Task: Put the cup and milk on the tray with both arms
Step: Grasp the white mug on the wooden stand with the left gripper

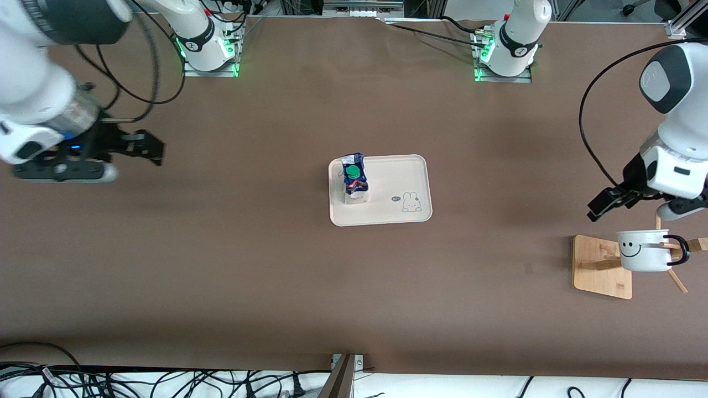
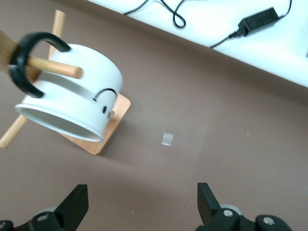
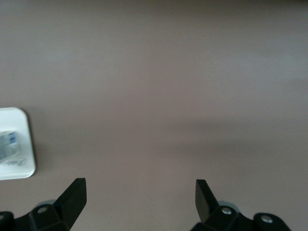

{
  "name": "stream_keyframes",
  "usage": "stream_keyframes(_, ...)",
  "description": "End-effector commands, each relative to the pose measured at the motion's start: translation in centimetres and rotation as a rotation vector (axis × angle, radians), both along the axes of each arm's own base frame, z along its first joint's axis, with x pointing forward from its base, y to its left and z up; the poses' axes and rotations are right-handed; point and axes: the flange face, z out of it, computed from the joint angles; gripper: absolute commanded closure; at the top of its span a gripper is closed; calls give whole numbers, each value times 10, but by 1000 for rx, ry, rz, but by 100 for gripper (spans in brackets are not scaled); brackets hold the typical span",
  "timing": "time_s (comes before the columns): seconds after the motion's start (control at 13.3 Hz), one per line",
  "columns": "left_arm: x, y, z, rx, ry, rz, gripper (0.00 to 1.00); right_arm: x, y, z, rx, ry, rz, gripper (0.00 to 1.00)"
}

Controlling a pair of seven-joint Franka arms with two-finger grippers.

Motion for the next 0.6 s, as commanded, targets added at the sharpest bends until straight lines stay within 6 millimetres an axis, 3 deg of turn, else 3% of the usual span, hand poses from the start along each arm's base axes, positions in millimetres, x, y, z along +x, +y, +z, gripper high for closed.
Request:
stream_keyframes(0.0, -14, 39, -3, 10, -83, 78, 0, 1, -26, 4, -10, -9, -22, 0)
stream_keyframes(0.15, -17, 47, -31, -22, -191, 121, 0, 2, -59, 7, -31, -5, -72, 0)
stream_keyframes(0.3, -8, 47, -50, -95, -245, 181, 0, 1, -110, 10, -33, 3, -51, 0)
stream_keyframes(0.52, -5, 55, -58, -152, -245, 244, 0, 2, -114, 11, -60, -4, -32, 0)
